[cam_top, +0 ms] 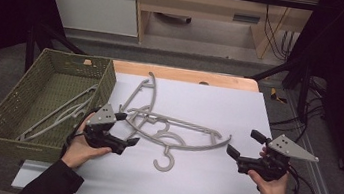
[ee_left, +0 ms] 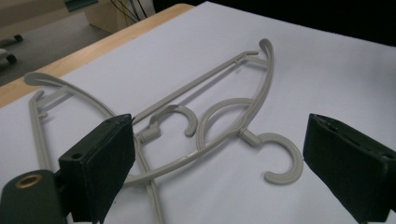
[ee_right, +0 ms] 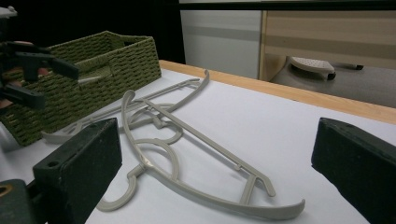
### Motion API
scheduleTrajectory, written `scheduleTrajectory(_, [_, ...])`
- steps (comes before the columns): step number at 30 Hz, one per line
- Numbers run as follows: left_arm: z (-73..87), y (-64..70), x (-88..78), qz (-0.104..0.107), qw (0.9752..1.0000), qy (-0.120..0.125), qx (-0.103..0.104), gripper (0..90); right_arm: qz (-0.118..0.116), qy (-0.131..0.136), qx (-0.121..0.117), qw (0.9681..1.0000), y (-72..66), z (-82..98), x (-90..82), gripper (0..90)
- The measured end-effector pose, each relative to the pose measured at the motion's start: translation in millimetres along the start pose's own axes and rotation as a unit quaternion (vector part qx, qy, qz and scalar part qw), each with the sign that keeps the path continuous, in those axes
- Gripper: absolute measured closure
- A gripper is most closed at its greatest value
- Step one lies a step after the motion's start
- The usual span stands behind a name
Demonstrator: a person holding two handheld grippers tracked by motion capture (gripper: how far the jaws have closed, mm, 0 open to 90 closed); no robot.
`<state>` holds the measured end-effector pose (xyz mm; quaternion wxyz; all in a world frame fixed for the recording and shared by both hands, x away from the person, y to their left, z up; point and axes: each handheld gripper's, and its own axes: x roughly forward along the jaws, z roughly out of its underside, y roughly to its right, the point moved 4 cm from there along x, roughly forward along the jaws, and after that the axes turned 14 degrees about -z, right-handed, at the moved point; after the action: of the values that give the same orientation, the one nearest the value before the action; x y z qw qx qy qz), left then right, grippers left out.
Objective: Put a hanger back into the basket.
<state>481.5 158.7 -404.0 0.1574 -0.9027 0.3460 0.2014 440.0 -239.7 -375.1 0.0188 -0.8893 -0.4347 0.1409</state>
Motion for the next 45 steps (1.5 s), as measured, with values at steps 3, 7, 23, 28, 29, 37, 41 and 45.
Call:
scheduleTrajectory(3, [2.6,2.9,13.6,0.002,0.9998,-0.016,0.009,9.4,-0.001,-0.002,0.000,1.0000,0.1,0.4,1.1,2.0])
scheduleTrajectory(7, [6.6,4.4,29.1,0.005,0.9992,-0.035,0.018,9.8,0.000,0.002,0.000,1.0000,-0.1,0.3,1.5,2.0])
scheduleTrajectory(23, [30.3,2.9,80.6,0.008,0.9926,-0.114,0.040,12.8,-0.004,0.001,0.001,1.0000,-0.9,0.3,2.1,1.8])
scheduleTrajectory(28, [34.7,6.1,94.8,0.012,0.9901,-0.127,0.059,16.3,-0.005,0.001,-0.002,1.0000,-0.8,0.3,3.1,1.9])
scheduleTrajectory(29, [35.3,7.0,97.9,0.014,0.9895,-0.130,0.062,17.0,-0.005,-0.001,-0.001,1.0000,-1.1,0.5,3.2,1.9])
scheduleTrajectory(37, [43.1,6.8,116.4,0.008,0.9857,-0.144,0.087,22.5,-0.006,0.001,-0.002,1.0000,-1.1,0.2,3.0,1.9])
scheduleTrajectory(41, [43.8,6.9,117.5,0.015,0.9845,-0.153,0.085,28.9,-0.006,0.000,-0.003,1.0000,-1.3,0.3,3.4,1.9])
scheduleTrajectory(45, [44.7,9.3,116.5,0.018,0.9811,-0.171,0.089,38.2,-0.007,-0.002,-0.002,1.0000,-2.0,0.4,3.6,1.9])
